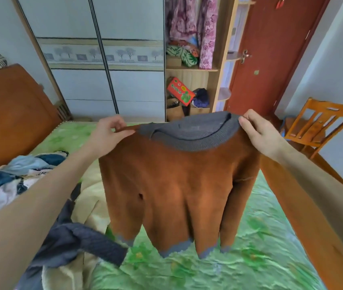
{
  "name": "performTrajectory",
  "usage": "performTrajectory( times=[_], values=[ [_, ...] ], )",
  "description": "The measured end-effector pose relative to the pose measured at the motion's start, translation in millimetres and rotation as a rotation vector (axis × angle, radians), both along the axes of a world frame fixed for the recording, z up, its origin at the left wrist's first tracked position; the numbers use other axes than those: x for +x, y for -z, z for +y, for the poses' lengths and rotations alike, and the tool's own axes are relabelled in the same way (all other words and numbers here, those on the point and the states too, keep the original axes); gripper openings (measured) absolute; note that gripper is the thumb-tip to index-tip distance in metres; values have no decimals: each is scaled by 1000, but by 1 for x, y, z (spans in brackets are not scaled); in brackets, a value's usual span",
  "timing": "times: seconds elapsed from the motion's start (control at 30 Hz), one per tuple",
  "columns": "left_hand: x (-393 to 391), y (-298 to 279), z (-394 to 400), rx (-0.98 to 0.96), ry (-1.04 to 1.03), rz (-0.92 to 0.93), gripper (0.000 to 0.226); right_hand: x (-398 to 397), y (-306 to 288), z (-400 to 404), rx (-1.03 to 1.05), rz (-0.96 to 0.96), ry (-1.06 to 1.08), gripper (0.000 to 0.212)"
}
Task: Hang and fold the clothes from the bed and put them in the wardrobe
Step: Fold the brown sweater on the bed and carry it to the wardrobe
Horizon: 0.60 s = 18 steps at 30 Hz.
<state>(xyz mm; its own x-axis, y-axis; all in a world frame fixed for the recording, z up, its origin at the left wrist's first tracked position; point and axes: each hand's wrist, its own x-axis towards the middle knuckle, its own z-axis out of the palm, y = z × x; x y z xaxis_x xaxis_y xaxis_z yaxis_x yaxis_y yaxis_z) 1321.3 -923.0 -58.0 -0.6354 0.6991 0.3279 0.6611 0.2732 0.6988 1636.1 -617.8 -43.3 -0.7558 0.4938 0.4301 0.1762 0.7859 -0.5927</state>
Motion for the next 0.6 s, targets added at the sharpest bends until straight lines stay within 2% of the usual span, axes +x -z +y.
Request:
performTrajectory(
  times=[0.23, 0.33, 0.43, 0.53, 0.6],
  values=[
    [44, 32, 6, -8, -112, -241, 32, 53, 34, 9, -69, -303, -85, 19],
    [67, 51, -6, -113, -33, -311, 32, 78, 62, -6, -135, -296, -70, 15],
    [89, 70, -28, -248, 95, -286, 33, 104, 82, -21, -186, -267, -81, 15],
    [102, 71, -42, -301, 215, -214, 34, 122, 80, -34, -225, -268, -162, 11],
    [100, 65, -46, -277, 230, -245, 36, 125, 65, -37, -232, -270, -191, 11]
  ],
)
